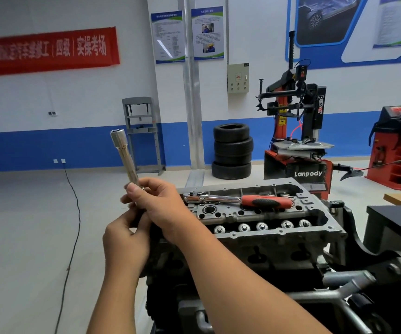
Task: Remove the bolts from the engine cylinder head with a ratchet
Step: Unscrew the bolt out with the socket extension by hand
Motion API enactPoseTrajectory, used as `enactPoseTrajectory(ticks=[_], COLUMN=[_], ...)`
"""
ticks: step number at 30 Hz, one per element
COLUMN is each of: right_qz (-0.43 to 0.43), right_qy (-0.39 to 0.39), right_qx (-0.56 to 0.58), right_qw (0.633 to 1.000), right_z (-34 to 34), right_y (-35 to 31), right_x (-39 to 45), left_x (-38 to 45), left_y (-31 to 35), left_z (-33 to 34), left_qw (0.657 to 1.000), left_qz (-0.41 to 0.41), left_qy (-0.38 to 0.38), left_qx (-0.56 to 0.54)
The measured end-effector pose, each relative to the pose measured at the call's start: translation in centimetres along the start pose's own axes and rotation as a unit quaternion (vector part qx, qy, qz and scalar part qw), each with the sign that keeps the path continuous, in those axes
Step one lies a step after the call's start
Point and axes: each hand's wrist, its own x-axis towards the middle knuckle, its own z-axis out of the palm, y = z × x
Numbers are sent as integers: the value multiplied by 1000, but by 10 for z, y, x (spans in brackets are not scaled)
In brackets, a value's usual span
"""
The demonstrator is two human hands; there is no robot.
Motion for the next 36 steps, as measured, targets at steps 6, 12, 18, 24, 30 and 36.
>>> enactPoseTrajectory(ticks=[6,12,18,24,30,36], right_qz=[10,-6,6,3,1,15], right_qy=[13,7,28,1,2,-5], right_qx=[19,-3,17,15,20,40], right_qw=[1000,1000,999,1000,1000,999], right_z=[1,-1,0,-2,-1,1], right_y=[0,2,-1,-1,-2,-2], right_x=[2,1,1,-1,0,0], left_x=[-2,-1,1,-7,2,2], left_y=[4,2,4,13,7,11], left_z=[0,0,-3,1,-10,-11], left_qw=[999,998,995,991,998,999], left_qz=[14,7,28,44,-12,-28], left_qy=[30,25,-7,62,-61,-22], left_qx=[13,50,93,112,-12,-26])
